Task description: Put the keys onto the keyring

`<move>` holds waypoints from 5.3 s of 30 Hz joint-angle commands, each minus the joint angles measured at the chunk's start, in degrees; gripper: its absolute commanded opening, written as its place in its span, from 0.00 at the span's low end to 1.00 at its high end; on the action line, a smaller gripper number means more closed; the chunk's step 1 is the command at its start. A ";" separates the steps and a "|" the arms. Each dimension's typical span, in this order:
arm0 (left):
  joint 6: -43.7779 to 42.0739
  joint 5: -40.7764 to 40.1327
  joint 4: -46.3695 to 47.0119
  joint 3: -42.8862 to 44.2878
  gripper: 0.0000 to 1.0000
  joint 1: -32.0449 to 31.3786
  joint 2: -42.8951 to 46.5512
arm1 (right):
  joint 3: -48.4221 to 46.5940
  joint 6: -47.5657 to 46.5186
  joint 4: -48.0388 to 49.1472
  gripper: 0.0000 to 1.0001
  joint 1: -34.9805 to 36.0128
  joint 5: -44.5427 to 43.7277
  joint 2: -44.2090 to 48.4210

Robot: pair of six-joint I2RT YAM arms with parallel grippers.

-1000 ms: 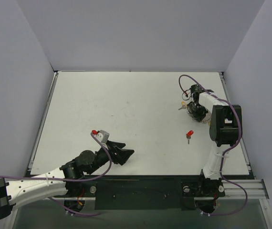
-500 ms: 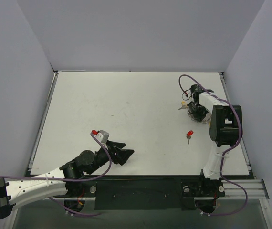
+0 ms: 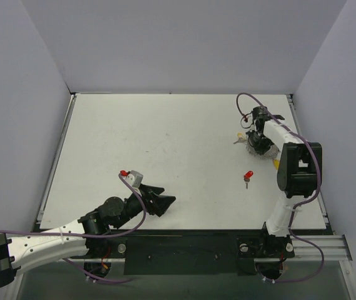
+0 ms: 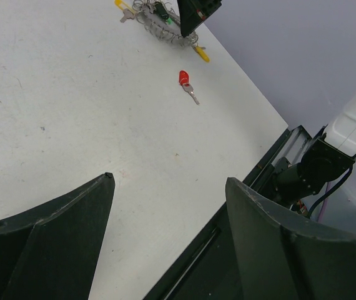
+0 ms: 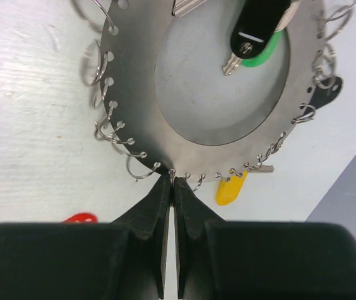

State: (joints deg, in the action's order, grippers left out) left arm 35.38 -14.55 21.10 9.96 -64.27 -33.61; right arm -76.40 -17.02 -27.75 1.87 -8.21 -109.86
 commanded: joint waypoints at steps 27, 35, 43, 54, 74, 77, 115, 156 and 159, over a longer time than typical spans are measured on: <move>-5.84 16.91 -2.29 16.41 0.87 12.68 -10.43 | -18.43 5.68 -15.93 0.00 10.07 37.47 25.22; -12.52 18.50 -5.98 18.43 0.82 12.68 -5.52 | -15.80 4.19 -16.63 0.00 18.60 42.91 27.77; -23.33 22.63 -5.72 16.24 0.75 12.68 -0.41 | -12.90 -18.17 -28.66 0.00 23.18 55.21 29.09; -20.18 31.32 10.34 15.09 0.61 12.33 -11.46 | -7.10 -40.90 -41.16 0.00 30.30 61.72 31.02; -23.07 18.59 32.68 15.27 0.54 1.43 -31.43 | -5.60 -43.81 -41.86 0.00 31.53 65.69 30.24; -23.16 18.15 34.70 15.79 0.53 1.43 -33.80 | -5.51 -43.81 -41.77 0.00 31.62 65.95 30.15; -22.10 29.05 37.08 19.31 0.31 0.46 -38.81 | -5.43 -44.42 -42.39 0.00 31.62 66.92 29.97; -18.41 20.70 41.83 13.25 0.00 -2.08 -32.32 | -1.47 -34.40 -34.48 0.46 25.13 71.48 37.88; -18.94 20.09 41.56 12.55 0.00 -2.70 -30.74 | 2.12 -34.92 -32.03 0.50 24.06 73.85 41.73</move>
State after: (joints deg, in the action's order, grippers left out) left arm 17.10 7.57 56.86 22.63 -65.98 -68.07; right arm -77.82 -52.34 -61.95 27.59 59.16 -73.28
